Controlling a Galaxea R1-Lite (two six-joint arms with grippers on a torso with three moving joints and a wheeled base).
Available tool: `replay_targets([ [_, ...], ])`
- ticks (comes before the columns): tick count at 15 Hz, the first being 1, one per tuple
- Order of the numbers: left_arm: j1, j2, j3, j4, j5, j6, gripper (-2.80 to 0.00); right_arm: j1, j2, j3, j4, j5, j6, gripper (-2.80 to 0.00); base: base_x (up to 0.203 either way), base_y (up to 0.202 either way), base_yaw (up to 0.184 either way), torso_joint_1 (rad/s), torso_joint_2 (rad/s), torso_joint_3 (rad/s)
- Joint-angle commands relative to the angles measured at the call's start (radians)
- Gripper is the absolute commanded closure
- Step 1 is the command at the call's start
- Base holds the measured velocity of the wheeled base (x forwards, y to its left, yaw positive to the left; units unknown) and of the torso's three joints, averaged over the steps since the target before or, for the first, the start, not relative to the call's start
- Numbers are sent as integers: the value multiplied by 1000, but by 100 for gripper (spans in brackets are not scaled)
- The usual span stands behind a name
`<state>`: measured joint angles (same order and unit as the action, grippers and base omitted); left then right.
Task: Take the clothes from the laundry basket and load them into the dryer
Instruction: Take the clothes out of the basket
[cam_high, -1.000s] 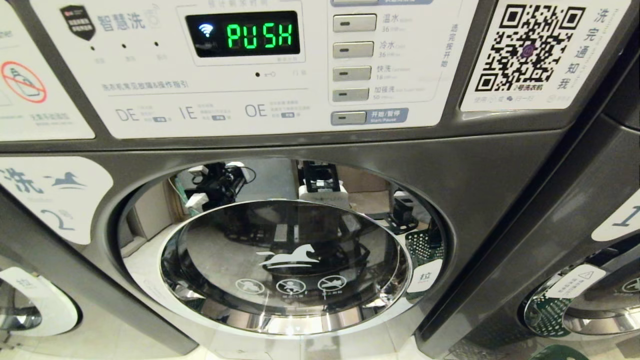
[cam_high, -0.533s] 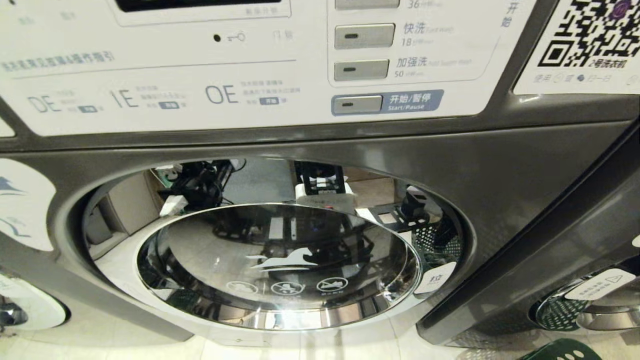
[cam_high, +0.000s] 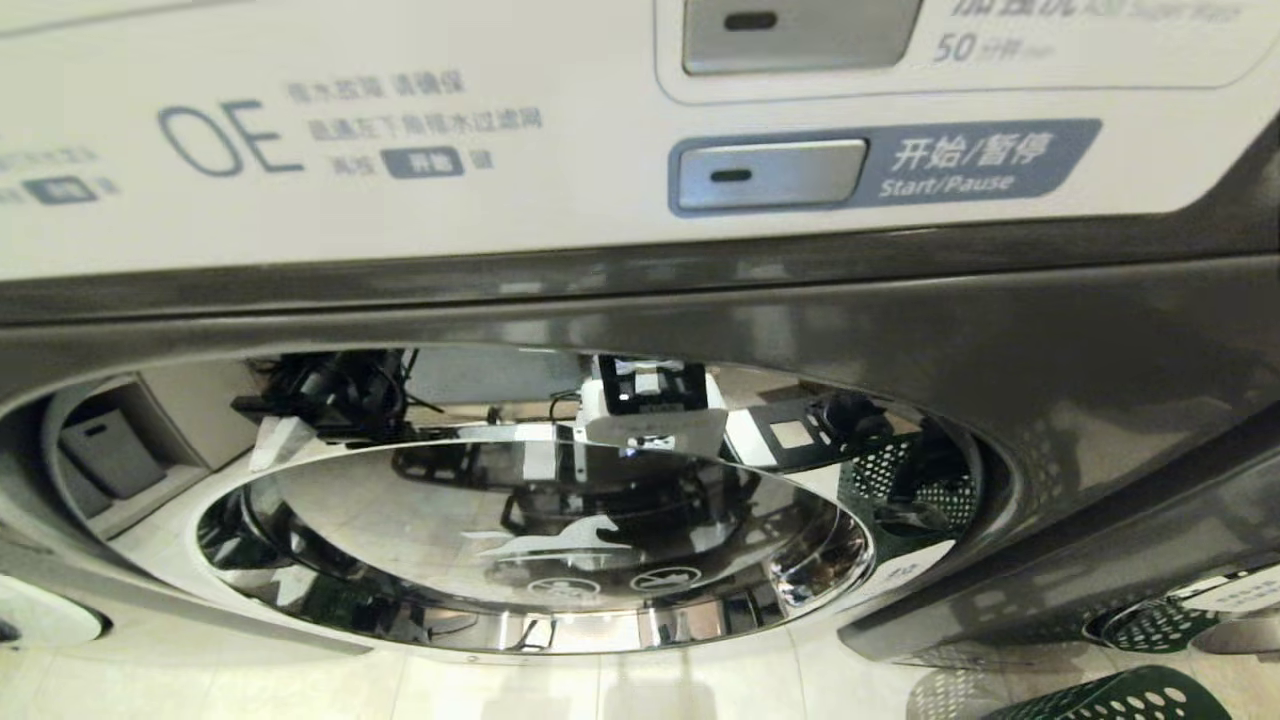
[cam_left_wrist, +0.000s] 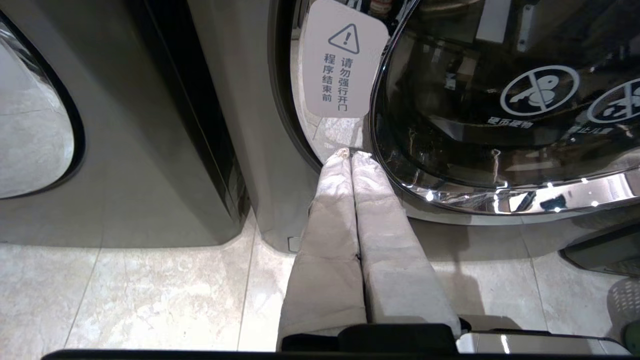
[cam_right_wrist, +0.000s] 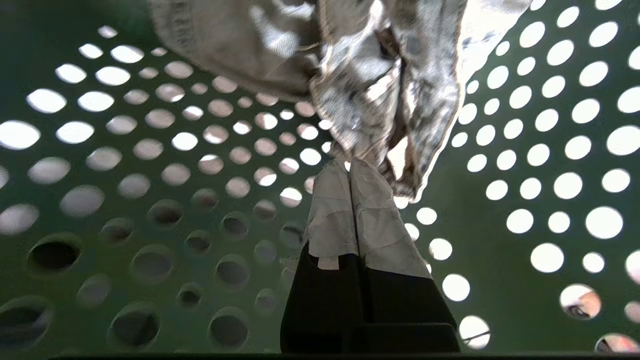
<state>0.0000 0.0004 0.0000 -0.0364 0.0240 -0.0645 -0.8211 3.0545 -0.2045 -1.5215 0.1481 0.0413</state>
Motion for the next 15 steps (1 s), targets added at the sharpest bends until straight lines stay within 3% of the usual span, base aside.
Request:
replay_targets([
  [1,0,0,12,0,1,-1,0,-2,6,-17,-9,2,-1,0,0,0,0,-2,0,-198],
  [14,0,0,14,-7,1,-5,0,-7,9,-148,-9,7,-98,0,0,0,0,-1,-2,-193],
  [15,0,0,14,-7,1,-5,0,-7,9,-150,-9,8,-92,-280,0,0,0,-1,1,-102],
])
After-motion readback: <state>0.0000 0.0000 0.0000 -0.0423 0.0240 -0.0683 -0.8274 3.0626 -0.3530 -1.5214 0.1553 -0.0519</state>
